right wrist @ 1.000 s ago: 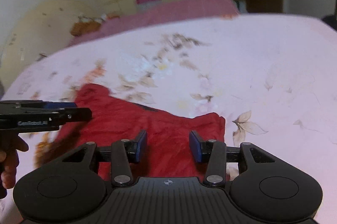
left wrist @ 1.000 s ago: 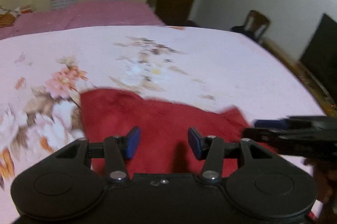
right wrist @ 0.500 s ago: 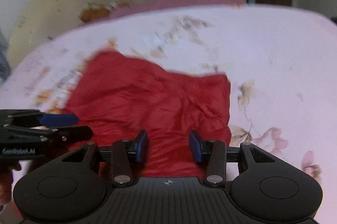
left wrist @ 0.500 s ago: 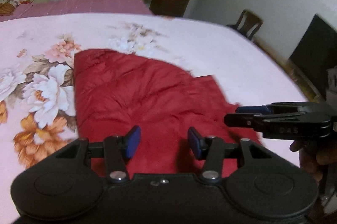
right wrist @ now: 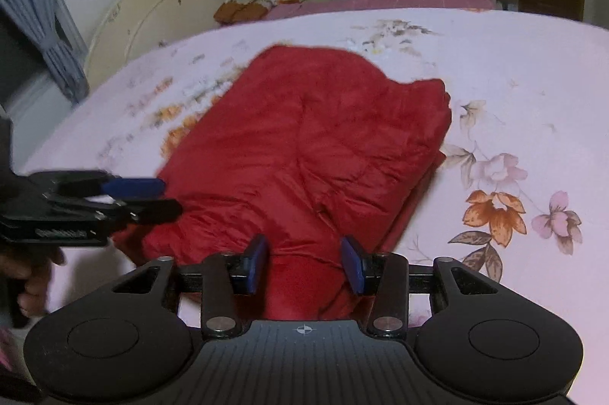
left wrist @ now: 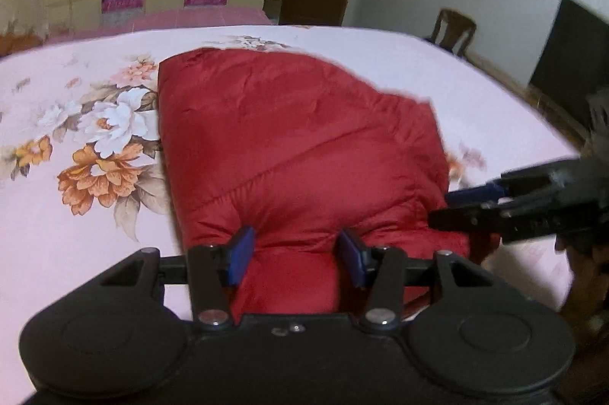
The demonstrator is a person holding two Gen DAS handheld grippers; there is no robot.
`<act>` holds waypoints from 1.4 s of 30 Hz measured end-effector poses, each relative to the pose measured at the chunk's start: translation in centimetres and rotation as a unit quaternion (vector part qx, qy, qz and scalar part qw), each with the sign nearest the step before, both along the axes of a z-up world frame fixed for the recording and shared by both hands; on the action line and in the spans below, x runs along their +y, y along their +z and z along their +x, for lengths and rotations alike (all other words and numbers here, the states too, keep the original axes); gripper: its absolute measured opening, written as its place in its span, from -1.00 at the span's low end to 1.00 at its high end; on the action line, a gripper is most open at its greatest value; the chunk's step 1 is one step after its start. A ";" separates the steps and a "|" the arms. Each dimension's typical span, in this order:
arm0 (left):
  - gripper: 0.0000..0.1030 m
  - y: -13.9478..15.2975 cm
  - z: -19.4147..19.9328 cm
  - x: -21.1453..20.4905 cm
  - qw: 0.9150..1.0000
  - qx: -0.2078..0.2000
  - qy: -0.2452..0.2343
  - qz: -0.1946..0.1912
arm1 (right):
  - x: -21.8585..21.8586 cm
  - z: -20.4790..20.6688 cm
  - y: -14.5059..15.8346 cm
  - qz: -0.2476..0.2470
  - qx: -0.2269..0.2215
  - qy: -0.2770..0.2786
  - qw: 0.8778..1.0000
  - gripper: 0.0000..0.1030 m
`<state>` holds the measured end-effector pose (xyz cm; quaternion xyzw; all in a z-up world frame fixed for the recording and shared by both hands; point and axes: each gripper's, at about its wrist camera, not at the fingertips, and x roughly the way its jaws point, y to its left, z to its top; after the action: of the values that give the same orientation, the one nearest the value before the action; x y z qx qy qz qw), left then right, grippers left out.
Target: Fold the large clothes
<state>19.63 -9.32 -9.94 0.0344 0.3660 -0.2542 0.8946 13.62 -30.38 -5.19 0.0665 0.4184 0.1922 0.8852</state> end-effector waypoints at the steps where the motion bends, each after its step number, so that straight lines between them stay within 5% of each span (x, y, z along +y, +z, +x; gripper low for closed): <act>1: -0.05 -0.6 -0.2 -0.3 1.000 -0.010 -0.001 0.016 | -0.3 0.3 -1.0 0.012 0.011 -0.005 1.000 -0.15; 6: -0.10 1.6 -0.3 0.3 1.000 0.001 0.024 0.002 | -0.8 0.3 -0.5 0.028 0.019 -0.021 0.999 -0.15; 12: -0.07 4.2 1.4 1.6 0.998 -0.045 0.047 -0.024 | -4.1 1.0 4.0 0.052 -0.068 -0.073 0.994 -0.22; 13: -0.07 3.9 2.4 1.5 0.997 -0.041 0.052 -0.027 | -4.2 2.1 3.9 0.054 -0.069 -0.078 0.993 -0.60; 14: -0.07 3.5 3.6 1.6 0.997 -0.031 0.057 -0.034 | -4.5 3.4 3.7 0.058 -0.064 -0.083 0.993 -0.73; 21: -0.01 1.4 6.4 1.8 0.994 0.008 0.094 -0.046 | -4.4 9.3 -0.4 0.029 -0.020 -0.093 0.995 -0.77; 25: -0.03 2.6 5.6 2.7 0.993 -0.004 0.097 -0.060 | -6.3 8.2 0.3 0.062 -0.033 -0.115 0.991 -0.77; 27: 0.75 2.6 5.9 3.4 0.992 -0.005 0.107 -0.068 | -7.7 7.2 0.8 0.087 -0.040 -0.133 0.987 -0.70; 28: 0.84 2.5 6.3 3.9 0.990 -0.002 0.118 -0.079 | -8.3 7.1 0.6 0.102 -0.032 -0.143 0.984 -0.32; 30: 0.82 2.2 7.2 4.7 0.986 0.019 0.126 -0.110 | -9.3 7.1 -0.2 0.135 -0.019 -0.162 0.977 0.16; 36: 0.67 -0.6 10.4 5.4 0.969 0.128 0.099 -0.184 | -11.0 9.1 -3.5 0.228 0.058 -0.190 0.953 0.15; 42: 0.53 -2.1 11.0 6.0 0.959 0.141 0.120 -0.214 | -11.3 10.4 -5.1 0.254 0.085 -0.189 0.945 0.13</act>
<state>30.64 -3.33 -12.08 -0.2375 0.4269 -0.2199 0.8444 23.97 -41.72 -10.26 0.3829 0.4094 0.1146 0.8202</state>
